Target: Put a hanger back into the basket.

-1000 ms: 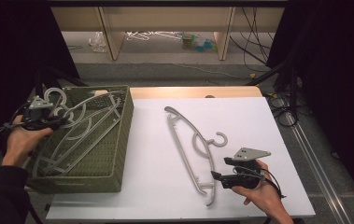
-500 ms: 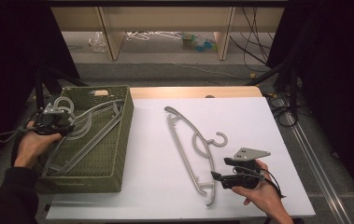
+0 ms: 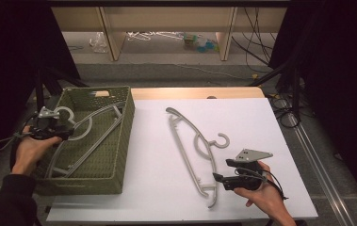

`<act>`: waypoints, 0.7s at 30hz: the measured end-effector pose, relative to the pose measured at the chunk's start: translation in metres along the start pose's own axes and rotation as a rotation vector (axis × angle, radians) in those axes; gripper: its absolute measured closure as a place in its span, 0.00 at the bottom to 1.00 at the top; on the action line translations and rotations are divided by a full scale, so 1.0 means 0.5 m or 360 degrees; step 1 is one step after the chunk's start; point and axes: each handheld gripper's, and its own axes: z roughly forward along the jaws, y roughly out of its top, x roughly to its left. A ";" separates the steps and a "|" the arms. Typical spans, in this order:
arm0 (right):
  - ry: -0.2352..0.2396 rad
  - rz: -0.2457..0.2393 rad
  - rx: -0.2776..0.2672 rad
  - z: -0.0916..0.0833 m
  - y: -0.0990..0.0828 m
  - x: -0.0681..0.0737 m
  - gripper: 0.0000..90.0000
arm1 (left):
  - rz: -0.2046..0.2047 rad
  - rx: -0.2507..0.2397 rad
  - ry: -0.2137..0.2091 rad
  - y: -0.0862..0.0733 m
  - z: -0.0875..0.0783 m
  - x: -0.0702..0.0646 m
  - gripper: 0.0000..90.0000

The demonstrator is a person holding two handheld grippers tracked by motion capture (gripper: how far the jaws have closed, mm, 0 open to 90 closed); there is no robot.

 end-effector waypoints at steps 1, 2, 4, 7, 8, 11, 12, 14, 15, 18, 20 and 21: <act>0.0002 -0.0008 -0.0002 0.001 -0.001 -0.001 0.32 | -0.0004 -0.0040 -0.0024 0.002 -0.010 -0.008 0.61; 0.0003 -0.0009 -0.0011 0.001 -0.001 -0.002 0.32 | -0.0015 -0.0084 -0.0043 0.004 -0.020 -0.018 0.59; 0.0004 -0.0003 -0.0009 0.002 -0.002 -0.003 0.31 | 0.0014 -0.0123 -0.0092 0.010 -0.044 -0.035 0.51; 0.0009 0.0005 -0.0005 0.003 -0.003 -0.004 0.31 | -0.0011 -0.0248 -0.0114 0.017 -0.065 -0.079 0.45; 0.0009 0.0018 0.0000 0.003 -0.003 -0.004 0.31 | -0.0002 -0.0261 -0.0122 0.019 -0.072 -0.094 0.43; 0.0016 0.0022 -0.0004 0.005 -0.005 -0.005 0.30 | -0.0026 -0.0354 -0.0198 0.021 -0.090 -0.138 0.38; 0.0008 0.0025 -0.0014 0.005 -0.005 -0.006 0.30 | -0.0034 -0.0384 -0.0222 0.021 -0.096 -0.154 0.37; 0.0001 0.0029 -0.0022 0.005 -0.006 -0.007 0.28 | -0.0021 -0.0424 -0.0275 0.021 -0.107 -0.183 0.34; -0.0008 0.0022 -0.0029 0.006 -0.007 -0.009 0.28 | -0.0022 -0.0438 -0.0308 0.021 -0.111 -0.198 0.32; -0.0004 0.0057 -0.0037 0.005 -0.008 -0.008 0.25 | -0.0028 -0.0500 -0.0414 0.019 -0.120 -0.240 0.28; -0.0014 0.0060 -0.0063 0.006 -0.007 -0.009 0.24 | -0.0114 -0.0540 -0.0548 0.015 -0.118 -0.265 0.26; -0.0018 0.0058 -0.0071 0.006 -0.007 -0.010 0.23 | -0.0123 -0.0553 -0.0578 0.012 -0.116 -0.278 0.25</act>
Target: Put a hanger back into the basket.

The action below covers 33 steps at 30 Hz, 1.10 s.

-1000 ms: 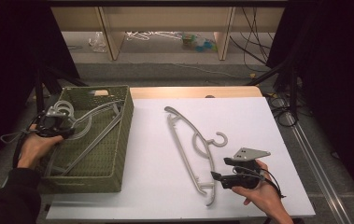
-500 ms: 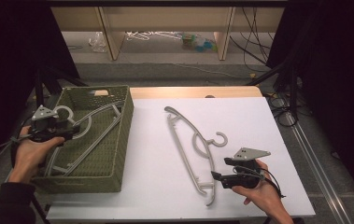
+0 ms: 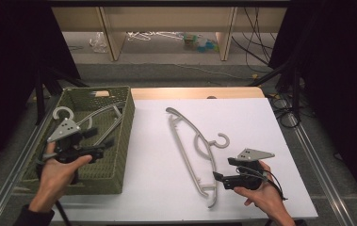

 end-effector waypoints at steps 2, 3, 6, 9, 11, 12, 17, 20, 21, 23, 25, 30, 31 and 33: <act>0.0004 0.0019 -0.0011 -0.001 0.000 0.001 0.22 | 0.0065 0.0019 -0.0016 -0.012 0.011 -0.026 0.24; 0.0005 0.0016 -0.0013 -0.001 0.000 0.001 0.21 | 0.0091 0.0030 -0.0025 -0.018 0.016 -0.040 0.24; 0.0013 0.0012 -0.0015 0.000 0.000 0.001 0.21 | 0.0124 0.0040 -0.0068 -0.036 0.030 -0.074 0.23; 0.0022 0.0009 -0.0015 0.003 -0.002 0.000 0.20 | 0.0119 0.0042 -0.0101 -0.055 0.041 -0.100 0.23; 0.0018 0.0001 -0.0022 0.005 -0.003 0.000 0.20 | 0.0142 0.0037 -0.0140 -0.068 0.048 -0.115 0.22; 0.0018 0.0001 -0.0022 0.005 -0.003 0.000 0.20 | 0.0159 0.0035 -0.0157 -0.076 0.052 -0.121 0.22; 0.0005 0.0007 0.0004 0.008 -0.004 0.001 0.20 | 0.0156 0.0055 -0.0215 -0.116 0.072 -0.148 0.21; 0.0002 0.0018 0.0034 0.014 -0.007 0.000 0.20 | 0.0150 0.0058 -0.0222 -0.134 0.079 -0.157 0.21; 0.0019 0.0014 0.0039 0.018 -0.008 0.000 0.20 | 0.0150 0.0062 -0.0223 -0.139 0.080 -0.161 0.21; 0.0005 0.0036 0.0060 0.022 -0.008 0.002 0.20 | 0.0168 0.0072 -0.0240 -0.149 0.086 -0.166 0.21; 0.0003 0.0017 0.0074 0.030 -0.008 0.000 0.20 | 0.0162 0.0082 -0.0238 -0.154 0.087 -0.168 0.21; -0.0051 0.0001 0.0212 0.065 -0.006 -0.001 0.20 | 0.0143 0.0077 -0.0244 -0.155 0.088 -0.165 0.21; -0.0051 0.0001 0.0212 0.065 -0.006 -0.001 0.20 | 0.0137 0.0075 -0.0247 -0.155 0.088 -0.164 0.21; -0.0093 -0.0005 0.0246 0.084 -0.006 -0.005 0.20 | 0.0135 0.0078 -0.0242 -0.156 0.089 -0.164 0.21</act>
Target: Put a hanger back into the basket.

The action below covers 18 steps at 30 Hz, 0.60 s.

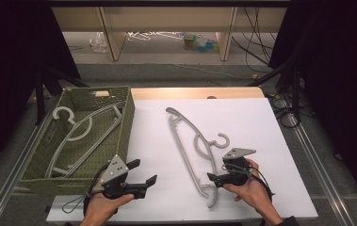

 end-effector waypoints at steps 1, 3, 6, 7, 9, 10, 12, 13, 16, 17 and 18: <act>0.0000 0.0000 0.0000 0.000 0.000 0.000 0.20 | 0.0000 0.0000 0.0000 0.000 0.000 0.000 0.21; -0.0031 -0.0005 0.0030 0.013 0.006 -0.005 0.21 | 0.0006 0.0012 -0.0001 -0.001 0.000 -0.001 0.21; -0.0047 -0.0033 0.0075 0.032 0.015 -0.015 0.27 | 0.0019 0.0011 -0.0009 -0.001 0.002 -0.001 0.21; -0.0052 -0.0026 0.0097 0.039 0.019 -0.018 0.29 | 0.0018 0.0018 -0.0007 -0.001 0.002 -0.001 0.21; -0.0067 -0.0019 0.0130 0.060 0.029 -0.024 0.41 | 0.0012 0.0019 -0.0014 -0.002 0.005 -0.001 0.21; -0.0043 -0.0010 0.0193 0.062 0.034 -0.025 0.42 | 0.0008 0.0018 -0.0035 -0.003 0.008 -0.001 0.21; -0.0052 -0.0032 0.0190 0.066 0.037 -0.027 0.44 | 0.0010 0.0024 -0.0038 -0.003 0.007 -0.001 0.21; -0.0054 -0.0037 0.0211 0.065 0.040 -0.028 0.46 | 0.0011 0.0027 -0.0040 -0.003 0.008 -0.001 0.21; -0.0056 -0.0029 0.0274 0.067 0.051 -0.031 0.53 | 0.0017 0.0035 -0.0040 -0.004 0.010 -0.002 0.21; -0.0072 -0.0069 0.0270 0.070 0.053 -0.034 0.55 | 0.0018 0.0036 -0.0037 -0.004 0.010 -0.003 0.21; -0.0067 -0.0064 0.0293 0.071 0.057 -0.035 0.55 | 0.0023 0.0034 -0.0044 -0.003 0.010 -0.002 0.21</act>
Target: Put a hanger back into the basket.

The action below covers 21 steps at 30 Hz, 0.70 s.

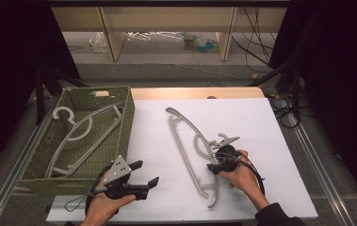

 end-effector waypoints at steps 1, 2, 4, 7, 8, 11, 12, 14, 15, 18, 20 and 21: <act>0.0002 0.0003 0.0014 0.000 0.002 0.001 0.54 | 0.0005 0.0004 -0.0002 0.000 0.000 0.000 0.21; -0.0005 0.0005 0.0056 0.002 0.009 0.003 0.54 | 0.0005 0.0005 0.0001 0.000 0.000 0.000 0.21; -0.0005 -0.0013 0.0068 0.003 0.012 0.002 0.54 | 0.0004 0.0013 0.0004 0.000 0.001 0.000 0.21; 0.0008 -0.0005 0.0131 0.005 0.023 -0.003 0.57 | 0.0017 0.0024 -0.0014 -0.002 0.006 0.002 0.22; 0.0008 -0.0005 0.0131 0.005 0.023 -0.003 0.57 | 0.0017 0.0037 -0.0008 -0.002 0.006 0.001 0.22; 0.0007 -0.0041 0.0172 0.005 0.030 -0.004 0.61 | 0.0015 0.0022 -0.0017 -0.001 0.009 0.001 0.22; 0.0007 -0.0039 0.0180 0.006 0.031 -0.006 0.62 | 0.0025 0.0024 -0.0021 -0.001 0.009 0.001 0.22; 0.0012 -0.0045 0.0188 0.005 0.034 -0.012 0.69 | 0.0021 0.0035 -0.0023 -0.001 0.009 0.001 0.22; 0.0012 -0.0045 0.0188 0.005 0.034 -0.012 0.69 | 0.0025 0.0038 -0.0023 -0.001 0.010 0.002 0.22; 0.0027 -0.0027 0.0195 0.005 0.035 -0.018 0.72 | 0.0037 0.0043 -0.0027 -0.001 0.010 0.002 0.22; 0.0042 -0.0011 0.0187 0.005 0.035 -0.026 0.77 | 0.0026 0.0037 -0.0026 0.000 0.011 0.002 0.22; 0.0049 -0.0002 0.0191 0.004 0.035 -0.029 0.80 | 0.0036 0.0037 -0.0027 0.000 0.011 0.002 0.22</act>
